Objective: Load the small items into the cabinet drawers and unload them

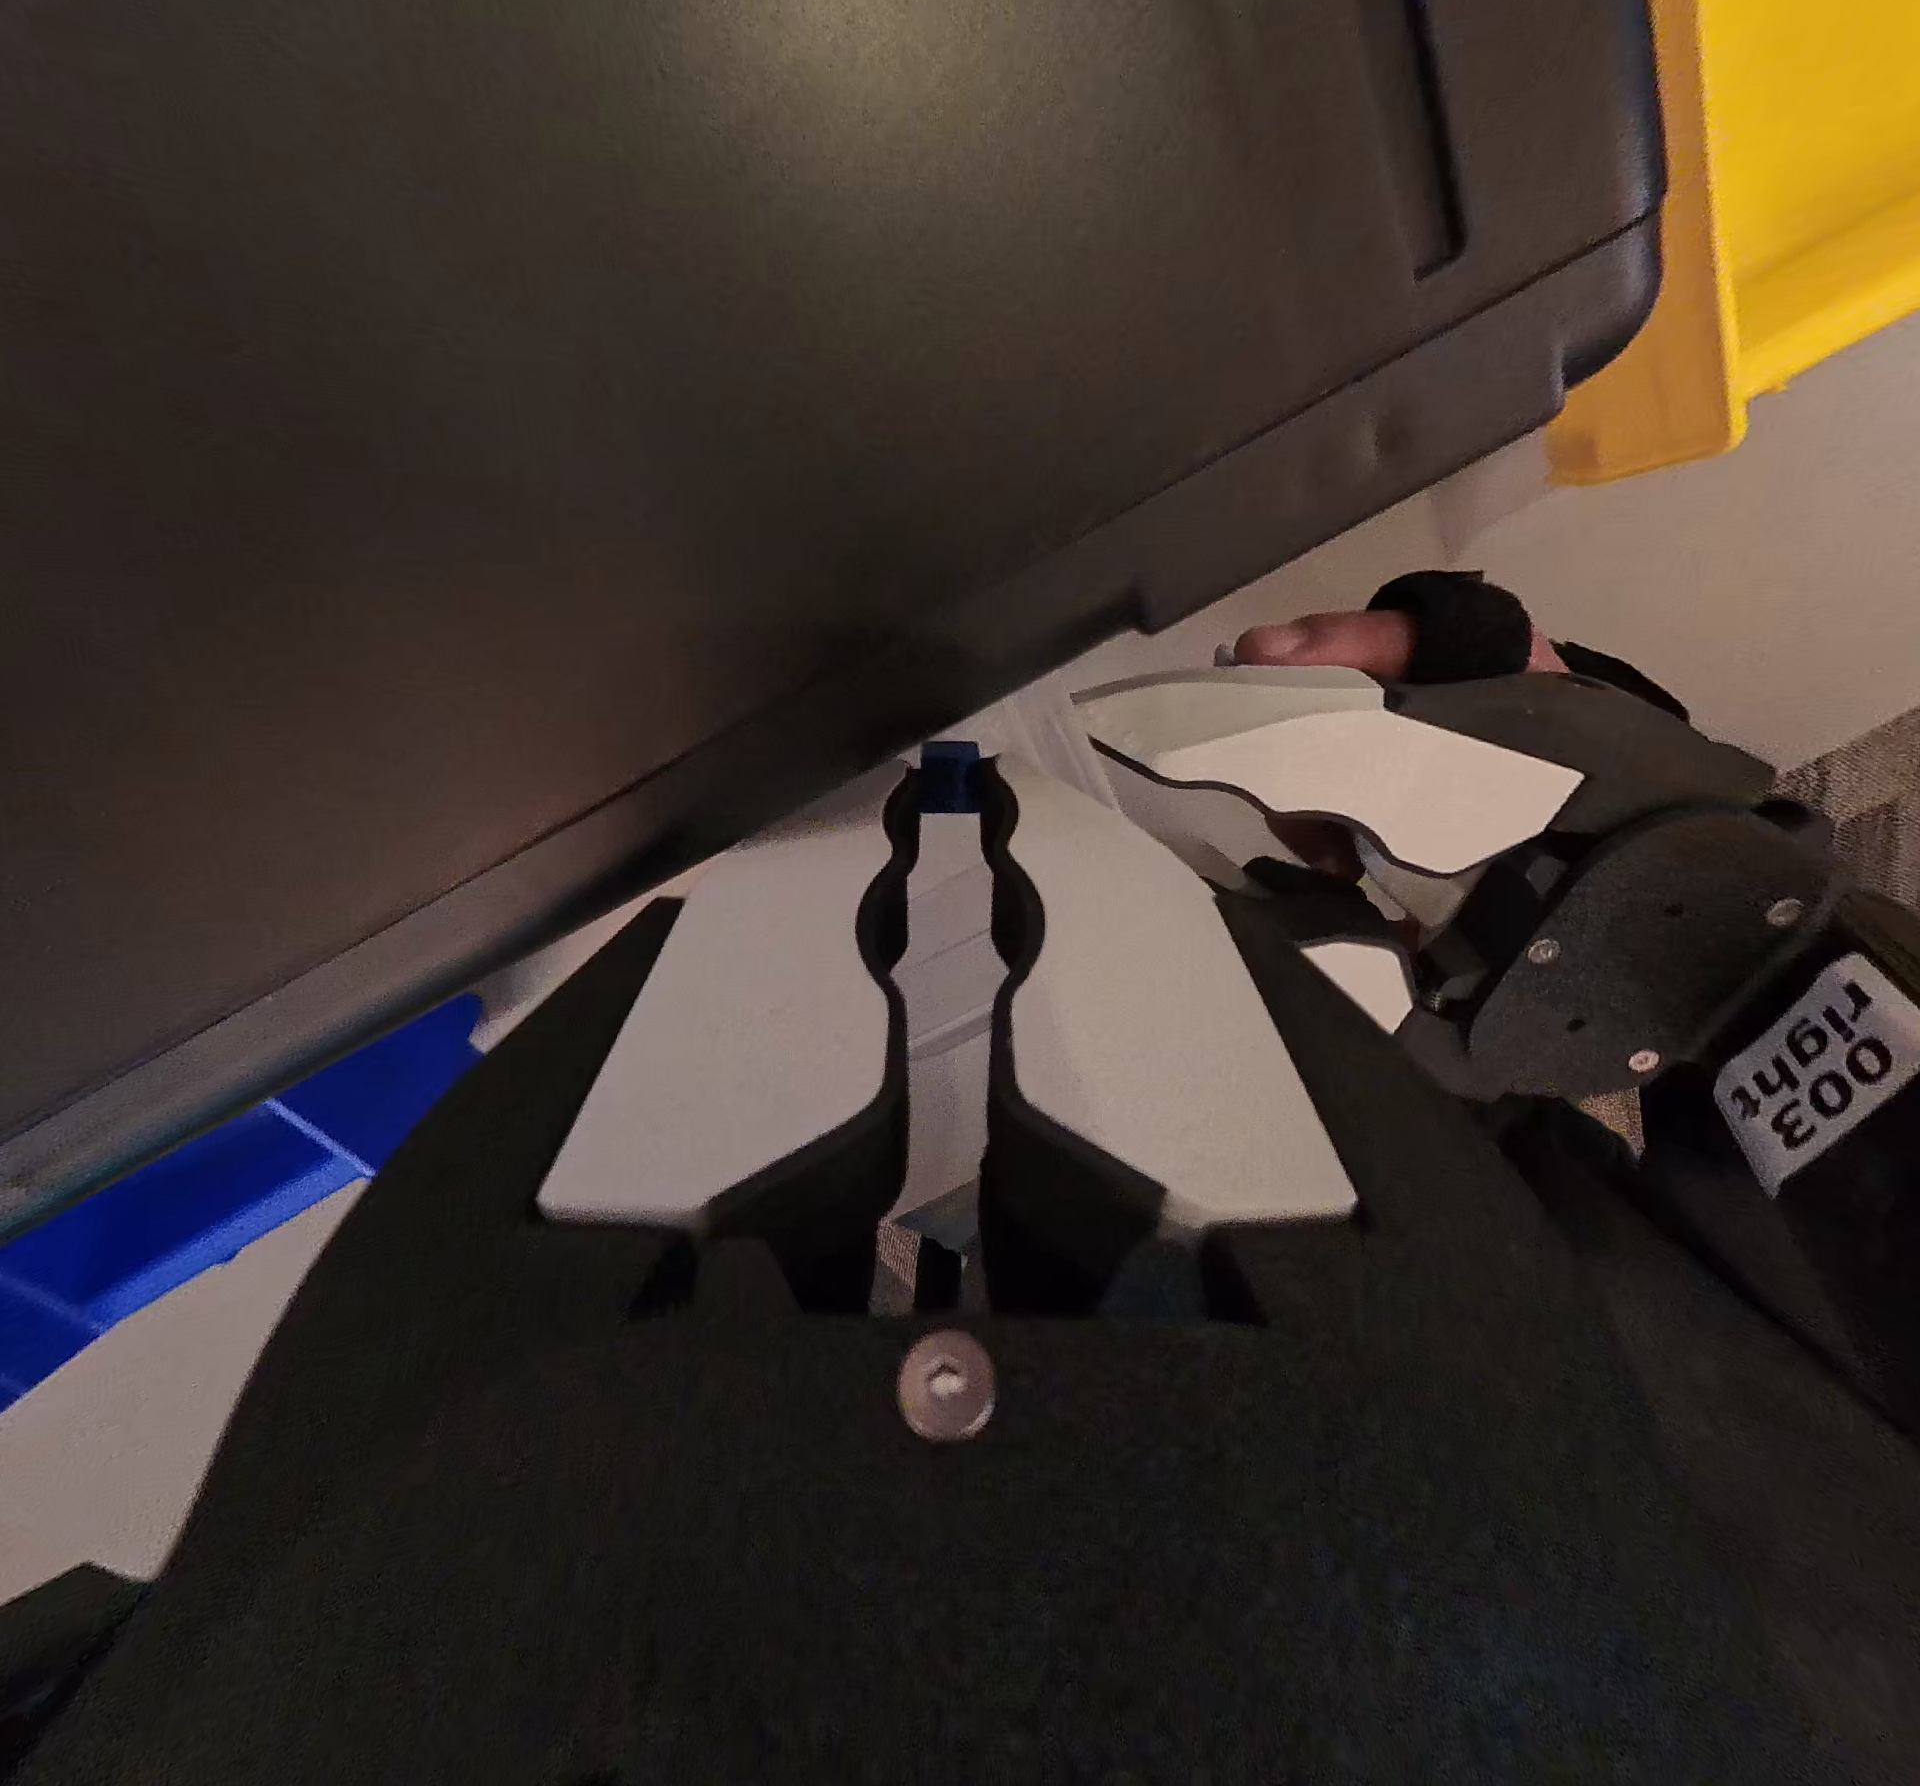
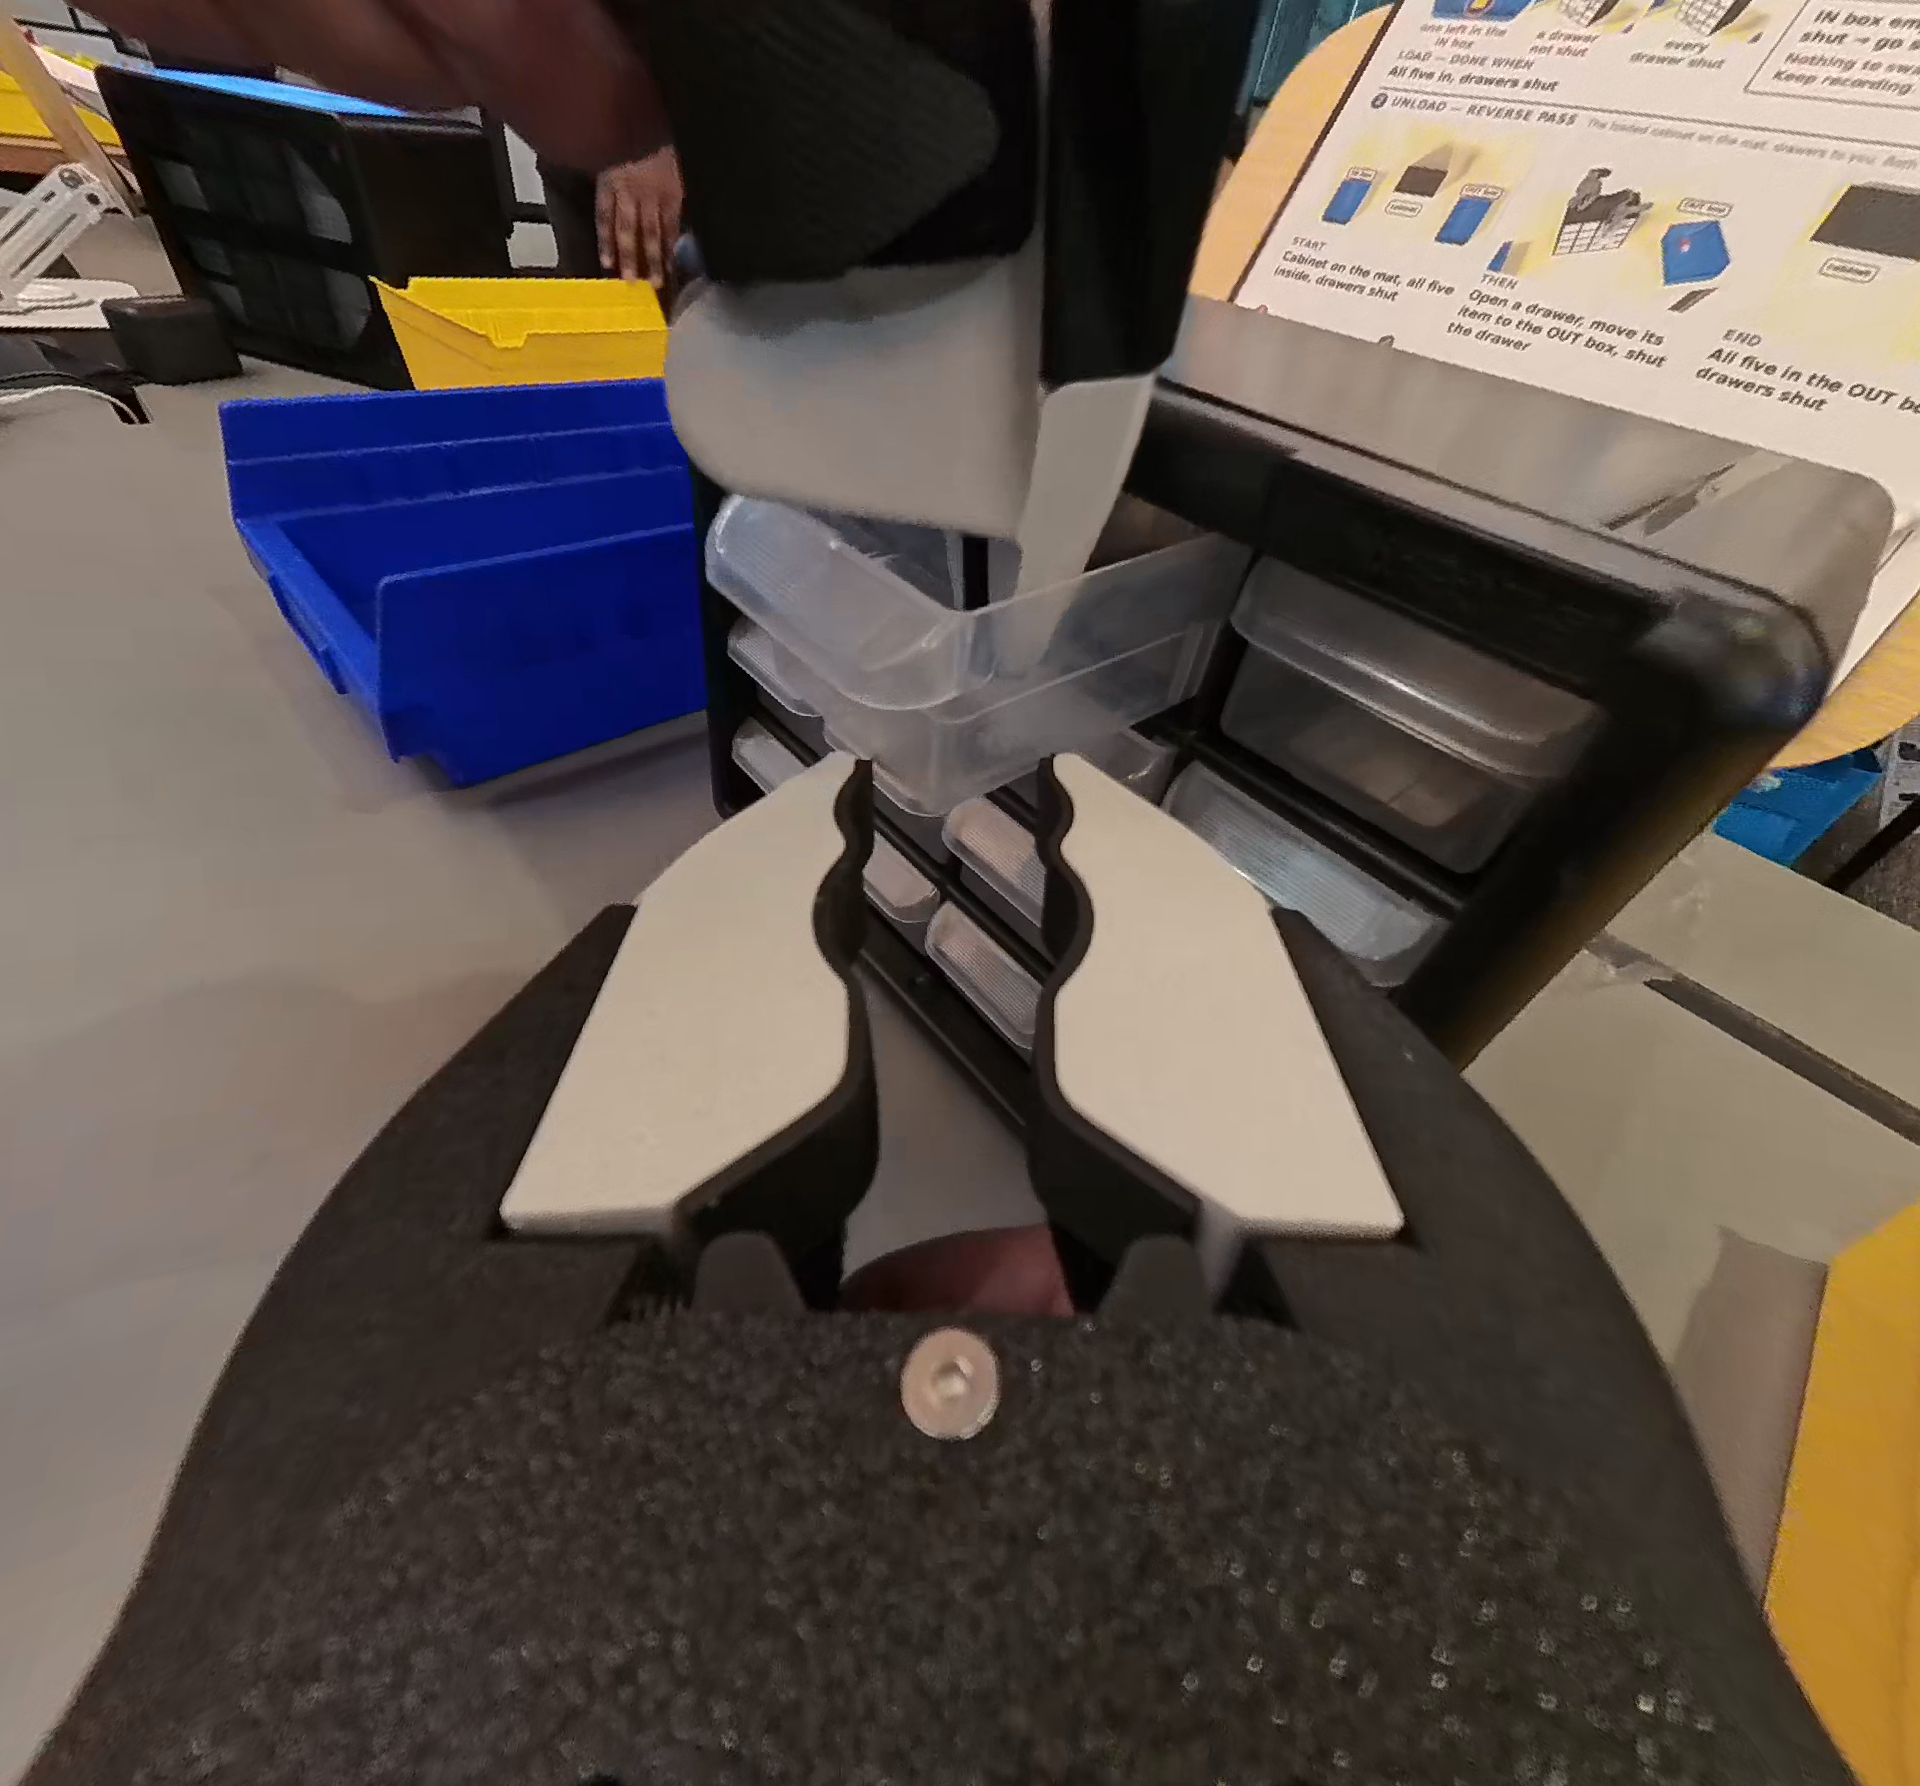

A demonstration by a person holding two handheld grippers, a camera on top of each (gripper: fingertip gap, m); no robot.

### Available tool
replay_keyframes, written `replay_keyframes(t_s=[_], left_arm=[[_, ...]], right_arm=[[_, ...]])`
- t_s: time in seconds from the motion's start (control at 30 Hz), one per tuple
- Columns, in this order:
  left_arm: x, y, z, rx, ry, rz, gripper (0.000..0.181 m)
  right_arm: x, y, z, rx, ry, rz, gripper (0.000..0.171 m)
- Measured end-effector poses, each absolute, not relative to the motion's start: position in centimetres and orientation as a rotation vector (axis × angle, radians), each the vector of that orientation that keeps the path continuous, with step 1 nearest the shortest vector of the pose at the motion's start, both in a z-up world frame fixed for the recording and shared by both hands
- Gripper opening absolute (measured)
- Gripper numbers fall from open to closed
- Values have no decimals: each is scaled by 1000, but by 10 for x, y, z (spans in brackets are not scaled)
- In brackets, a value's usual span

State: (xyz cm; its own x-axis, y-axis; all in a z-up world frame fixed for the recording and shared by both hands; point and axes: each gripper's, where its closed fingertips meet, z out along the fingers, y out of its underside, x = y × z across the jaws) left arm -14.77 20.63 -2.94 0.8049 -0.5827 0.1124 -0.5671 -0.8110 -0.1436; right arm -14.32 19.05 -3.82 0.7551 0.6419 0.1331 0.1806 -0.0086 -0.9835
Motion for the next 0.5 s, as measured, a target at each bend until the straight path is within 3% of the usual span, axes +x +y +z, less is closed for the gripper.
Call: replay_keyframes(t_s=[0.5], left_arm=[[-151, 204, -37, -3009, 838, -78, 10]], right_arm=[[-142, 192, -47, -1626, -695, 421, 30]])
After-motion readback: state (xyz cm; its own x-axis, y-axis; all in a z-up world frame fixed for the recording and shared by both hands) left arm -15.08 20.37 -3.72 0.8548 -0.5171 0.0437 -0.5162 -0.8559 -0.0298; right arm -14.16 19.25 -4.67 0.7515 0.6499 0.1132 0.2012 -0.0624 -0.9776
